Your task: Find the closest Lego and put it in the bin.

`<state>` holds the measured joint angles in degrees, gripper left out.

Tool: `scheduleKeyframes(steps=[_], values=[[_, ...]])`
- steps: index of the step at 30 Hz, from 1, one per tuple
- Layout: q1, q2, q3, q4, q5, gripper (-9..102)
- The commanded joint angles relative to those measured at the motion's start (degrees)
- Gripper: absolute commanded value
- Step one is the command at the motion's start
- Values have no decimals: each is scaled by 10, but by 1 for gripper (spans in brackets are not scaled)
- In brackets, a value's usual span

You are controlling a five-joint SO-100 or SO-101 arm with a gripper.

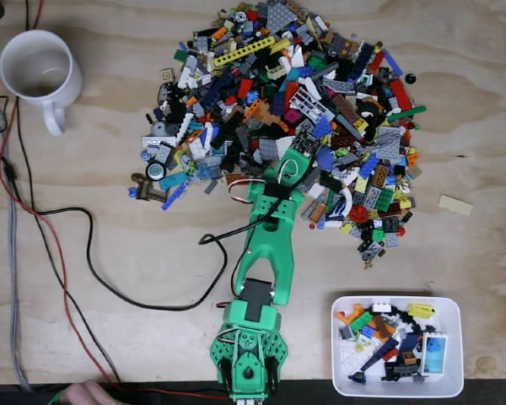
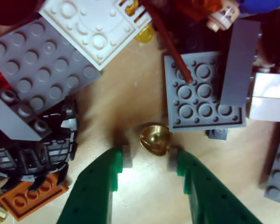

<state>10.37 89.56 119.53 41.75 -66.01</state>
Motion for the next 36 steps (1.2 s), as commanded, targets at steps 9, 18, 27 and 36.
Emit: scheduleKeyframes(steps=[9, 18, 27, 36], values=[[33, -2, -54, -4, -18, 14], [15, -15, -63, -4, -14, 10], [4, -11, -69, 2, -4, 4], [21, 18, -107, 57, -10, 5]])
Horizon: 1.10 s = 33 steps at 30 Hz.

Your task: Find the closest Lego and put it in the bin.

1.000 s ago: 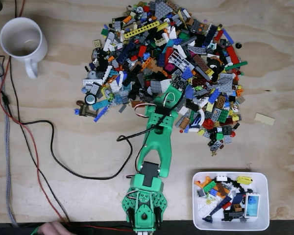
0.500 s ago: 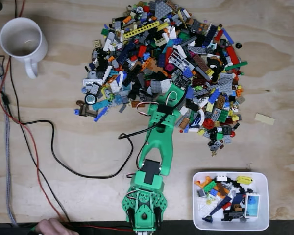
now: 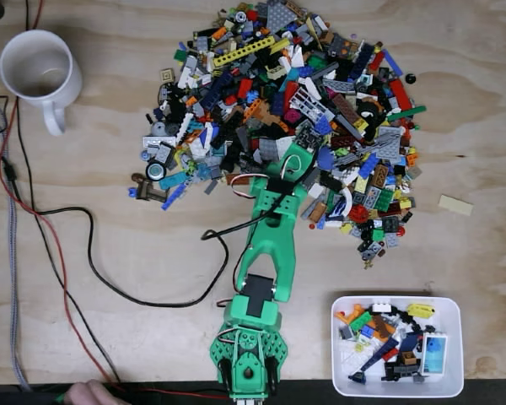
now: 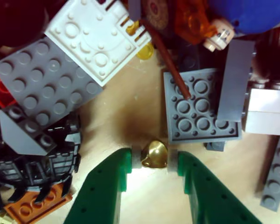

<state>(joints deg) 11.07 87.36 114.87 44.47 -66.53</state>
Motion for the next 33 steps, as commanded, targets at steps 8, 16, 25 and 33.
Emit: scheduleKeyframes(steps=[8, 16, 25, 33], values=[[105, 149, -101, 120, -59, 5], [271, 265, -130, 199, -125, 6], [504, 374, -92, 245, -203, 6], [680, 490, 77, 177, -287, 7]])
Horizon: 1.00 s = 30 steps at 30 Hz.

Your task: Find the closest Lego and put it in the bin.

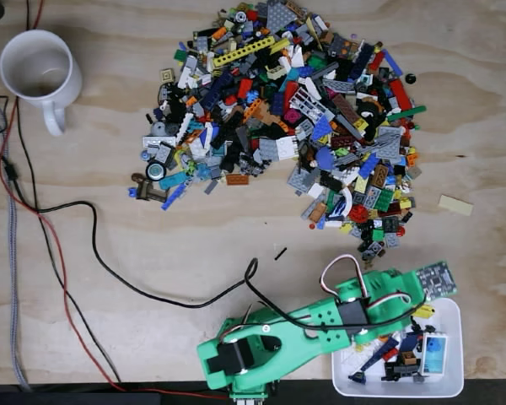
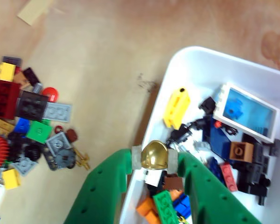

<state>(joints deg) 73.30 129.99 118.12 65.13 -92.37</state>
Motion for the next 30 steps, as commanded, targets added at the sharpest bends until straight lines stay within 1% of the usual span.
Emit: scheduleKeyframes(steps=[1, 6, 10, 15, 18, 19, 21, 23, 24, 30], values=[[68, 76, 64, -33, -33, 7], [95, 143, 152, -51, -39, 7], [108, 200, 210, -78, -41, 11], [89, 221, 221, -96, -27, 20], [69, 221, 209, -114, -15, 21], [56, 221, 200, -113, -14, 19], [1, 220, 190, -125, -4, 8], [-82, 236, 194, -117, -14, 2], [-130, 246, 204, -121, -4, 0], [-386, 314, 247, -48, 46, 0]])
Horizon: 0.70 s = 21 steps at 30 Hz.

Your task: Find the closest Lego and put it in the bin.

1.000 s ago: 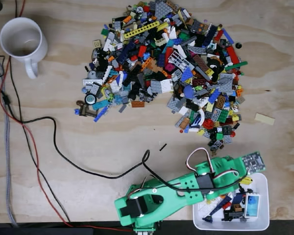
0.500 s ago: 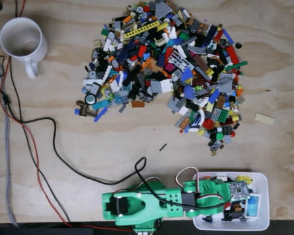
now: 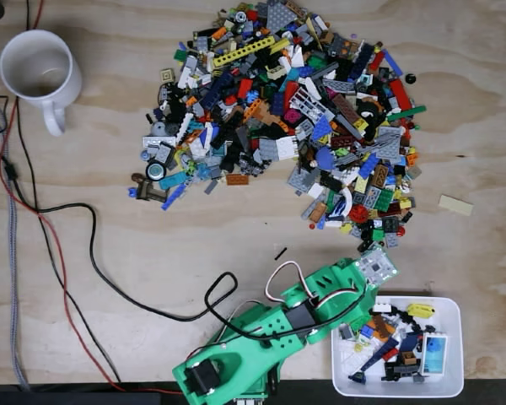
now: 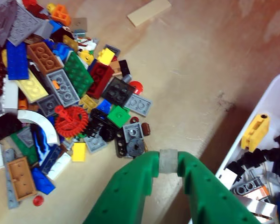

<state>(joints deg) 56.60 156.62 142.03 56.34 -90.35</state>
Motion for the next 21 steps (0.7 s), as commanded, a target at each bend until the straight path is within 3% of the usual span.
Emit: scheduleKeyframes(steps=[1, 11, 21], values=[[-252, 67, 18, 55, 27, 0], [-565, 301, 192, 132, 82, 0], [-645, 367, 316, 146, 106, 0]])
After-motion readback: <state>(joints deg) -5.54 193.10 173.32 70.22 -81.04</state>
